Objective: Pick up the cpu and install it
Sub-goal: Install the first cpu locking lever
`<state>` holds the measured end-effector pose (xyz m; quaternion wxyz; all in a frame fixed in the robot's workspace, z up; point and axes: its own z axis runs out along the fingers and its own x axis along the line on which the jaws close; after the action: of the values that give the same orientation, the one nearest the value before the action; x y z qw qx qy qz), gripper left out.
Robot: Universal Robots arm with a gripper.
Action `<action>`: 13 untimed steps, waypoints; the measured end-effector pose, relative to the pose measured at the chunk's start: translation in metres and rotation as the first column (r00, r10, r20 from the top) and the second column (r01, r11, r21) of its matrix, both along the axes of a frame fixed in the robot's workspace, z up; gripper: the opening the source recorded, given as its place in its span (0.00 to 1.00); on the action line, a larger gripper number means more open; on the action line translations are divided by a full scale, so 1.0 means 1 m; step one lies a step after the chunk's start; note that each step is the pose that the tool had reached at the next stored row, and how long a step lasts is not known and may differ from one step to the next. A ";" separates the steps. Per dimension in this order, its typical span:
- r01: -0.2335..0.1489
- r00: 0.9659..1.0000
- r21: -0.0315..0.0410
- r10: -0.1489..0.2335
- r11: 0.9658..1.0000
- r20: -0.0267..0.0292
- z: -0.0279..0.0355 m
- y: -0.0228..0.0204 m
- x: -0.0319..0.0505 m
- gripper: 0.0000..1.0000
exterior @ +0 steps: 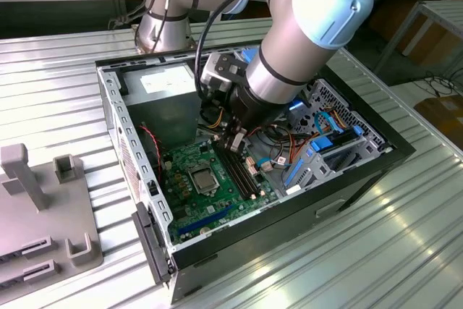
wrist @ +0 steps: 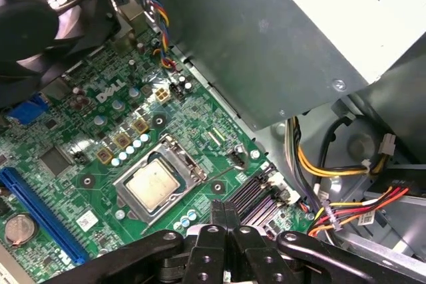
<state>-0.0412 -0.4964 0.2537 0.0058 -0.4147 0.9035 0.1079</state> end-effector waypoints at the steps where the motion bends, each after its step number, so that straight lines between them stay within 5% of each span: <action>1: 0.000 1.000 0.003 0.000 1.000 0.000 -0.0002 0.0019 0.0006 0.11; 6: 0.000 1.000 0.039 0.000 0.999 0.000 -0.0021 0.0098 0.0019 0.11; 13: 0.000 1.000 0.047 0.000 0.999 0.000 -0.0072 0.0206 0.0027 0.11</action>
<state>-0.0385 -0.4758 0.2466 0.0155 -0.4146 0.9007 0.1291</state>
